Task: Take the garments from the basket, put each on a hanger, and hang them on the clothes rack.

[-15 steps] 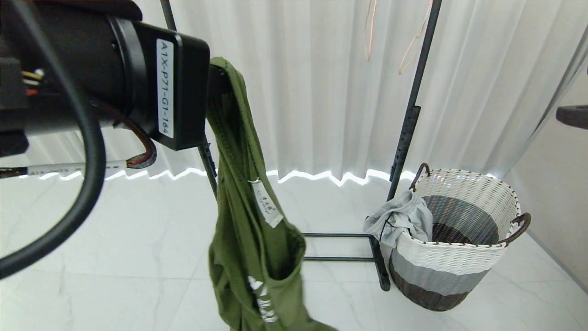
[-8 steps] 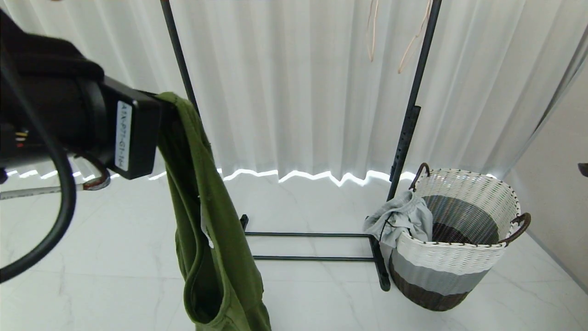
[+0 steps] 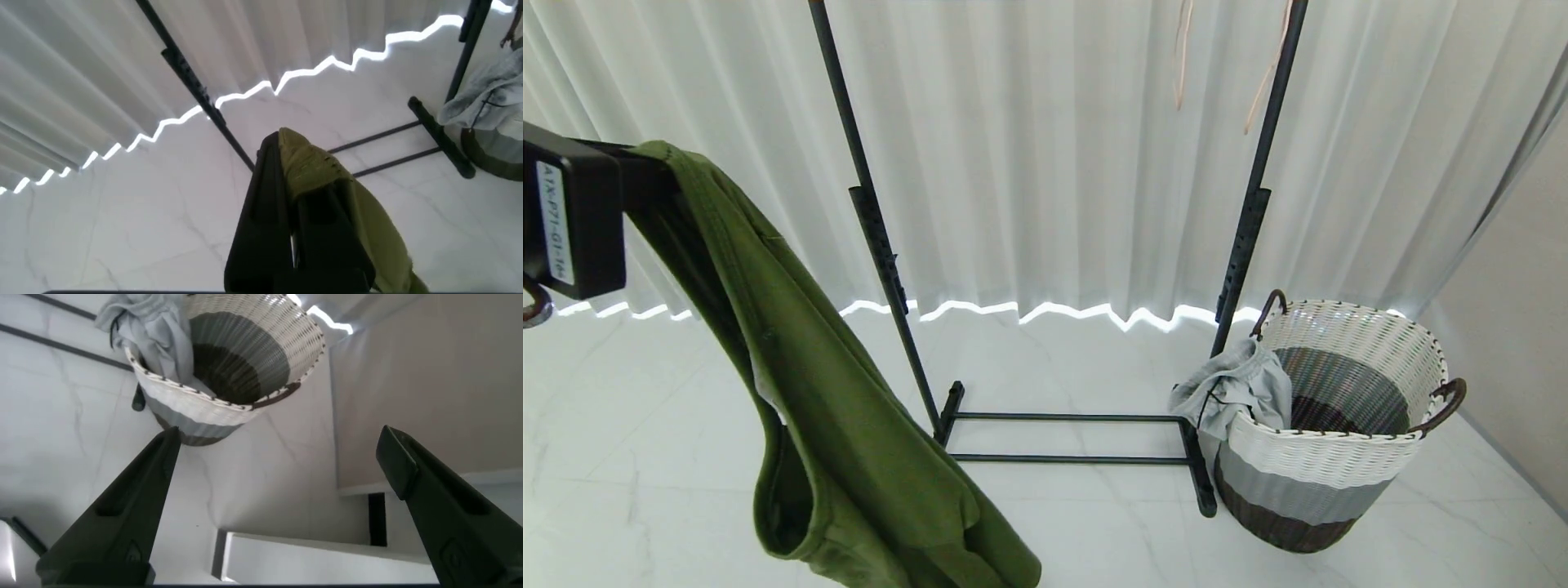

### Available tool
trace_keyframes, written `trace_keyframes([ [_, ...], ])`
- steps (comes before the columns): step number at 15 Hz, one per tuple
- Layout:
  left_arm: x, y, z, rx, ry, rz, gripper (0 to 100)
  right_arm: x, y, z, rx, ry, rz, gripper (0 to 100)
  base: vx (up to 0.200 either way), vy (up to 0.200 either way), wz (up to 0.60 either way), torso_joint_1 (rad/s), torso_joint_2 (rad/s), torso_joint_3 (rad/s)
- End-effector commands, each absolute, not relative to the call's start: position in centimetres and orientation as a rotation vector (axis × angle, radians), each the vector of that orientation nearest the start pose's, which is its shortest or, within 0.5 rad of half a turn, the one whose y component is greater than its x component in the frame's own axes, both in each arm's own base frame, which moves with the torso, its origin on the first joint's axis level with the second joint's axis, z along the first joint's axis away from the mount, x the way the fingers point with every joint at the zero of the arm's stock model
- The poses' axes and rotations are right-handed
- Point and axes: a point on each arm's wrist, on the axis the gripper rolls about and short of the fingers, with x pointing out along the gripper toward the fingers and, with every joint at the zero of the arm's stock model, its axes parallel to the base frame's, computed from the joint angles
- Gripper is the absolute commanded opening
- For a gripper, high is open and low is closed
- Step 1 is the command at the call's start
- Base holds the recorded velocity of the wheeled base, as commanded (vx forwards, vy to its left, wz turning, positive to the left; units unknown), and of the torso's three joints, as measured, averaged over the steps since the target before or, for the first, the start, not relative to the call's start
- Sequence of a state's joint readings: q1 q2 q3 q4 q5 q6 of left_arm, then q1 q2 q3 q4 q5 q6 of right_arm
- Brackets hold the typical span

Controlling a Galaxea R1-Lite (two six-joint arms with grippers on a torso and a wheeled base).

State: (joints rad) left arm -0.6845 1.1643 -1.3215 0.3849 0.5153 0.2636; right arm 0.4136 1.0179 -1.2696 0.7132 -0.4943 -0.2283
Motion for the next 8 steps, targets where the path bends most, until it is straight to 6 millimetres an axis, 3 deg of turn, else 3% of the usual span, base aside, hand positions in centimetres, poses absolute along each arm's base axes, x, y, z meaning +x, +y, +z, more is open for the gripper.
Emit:
trace_keyframes([
  [1, 10.79, -7.34, 35.79, 0.387, 0.145, -0.189, 0, 7.28, 1.96, 32.95, -0.413, 0.401, -0.041, 100, 0.000, 0.000, 0.00, 0.000, 0.00, 0.000],
  [8, 10.61, -7.24, 36.28, 0.360, 0.105, -0.190, 0, 7.26, 1.91, 33.30, -0.397, 0.373, -0.044, 100, 0.000, 0.000, 0.00, 0.000, 0.00, 0.000],
])
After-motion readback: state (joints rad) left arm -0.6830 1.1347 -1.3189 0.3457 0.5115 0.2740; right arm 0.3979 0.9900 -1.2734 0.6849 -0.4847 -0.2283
